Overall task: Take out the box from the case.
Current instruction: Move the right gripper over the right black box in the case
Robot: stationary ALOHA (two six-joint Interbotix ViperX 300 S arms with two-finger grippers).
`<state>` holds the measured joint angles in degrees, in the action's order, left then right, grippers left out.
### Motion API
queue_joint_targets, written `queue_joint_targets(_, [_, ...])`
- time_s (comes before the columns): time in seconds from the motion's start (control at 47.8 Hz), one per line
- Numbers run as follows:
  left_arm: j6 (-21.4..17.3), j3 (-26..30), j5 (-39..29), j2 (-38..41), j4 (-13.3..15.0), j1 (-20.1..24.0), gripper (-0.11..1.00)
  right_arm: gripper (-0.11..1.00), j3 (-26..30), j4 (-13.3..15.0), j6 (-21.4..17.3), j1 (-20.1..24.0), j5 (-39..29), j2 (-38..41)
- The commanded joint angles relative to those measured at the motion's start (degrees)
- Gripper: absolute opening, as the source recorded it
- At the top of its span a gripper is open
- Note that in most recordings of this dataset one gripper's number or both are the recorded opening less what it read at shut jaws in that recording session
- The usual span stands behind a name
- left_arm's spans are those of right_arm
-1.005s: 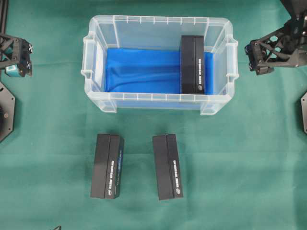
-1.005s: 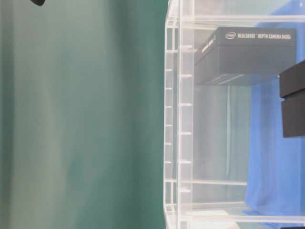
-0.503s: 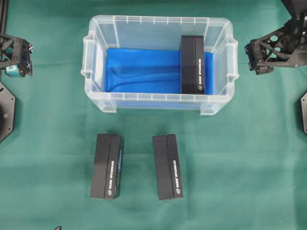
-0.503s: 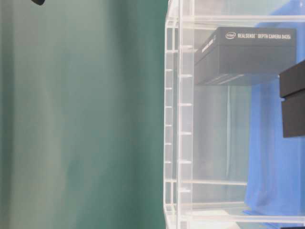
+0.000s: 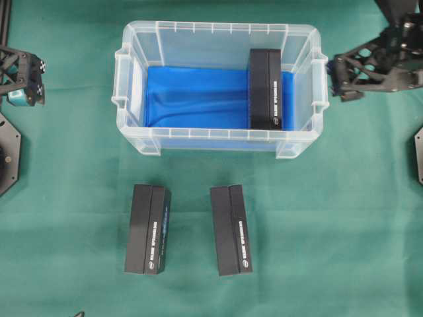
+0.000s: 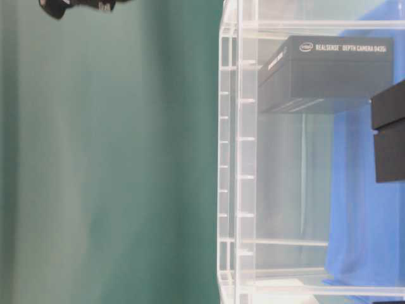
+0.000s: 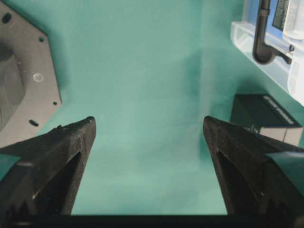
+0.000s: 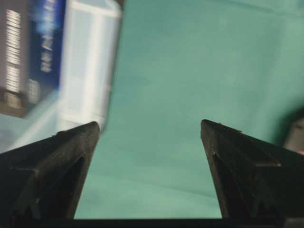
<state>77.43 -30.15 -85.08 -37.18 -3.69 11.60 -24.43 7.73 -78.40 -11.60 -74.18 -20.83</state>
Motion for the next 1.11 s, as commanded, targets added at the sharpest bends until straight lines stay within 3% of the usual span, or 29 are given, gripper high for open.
queue_joint_targets(0.0, [-0.09,0.7,0.09,0.0,0.0,0.26,0.92,0.87,2.55,0.0,-0.53,0.0,1.49,1.05])
queue_joint_targets(0.691, [-0.18,0.62,0.18,-0.18,-0.09,0.26,0.92,0.87,14.94,0.09,-0.97,0.26,3.34,13.36])
queue_joint_targets(1.089, [-0.09,0.53,0.18,-0.18,-0.09,-0.44,0.92,0.87,17.49,0.09,-1.05,0.62,5.54,16.79])
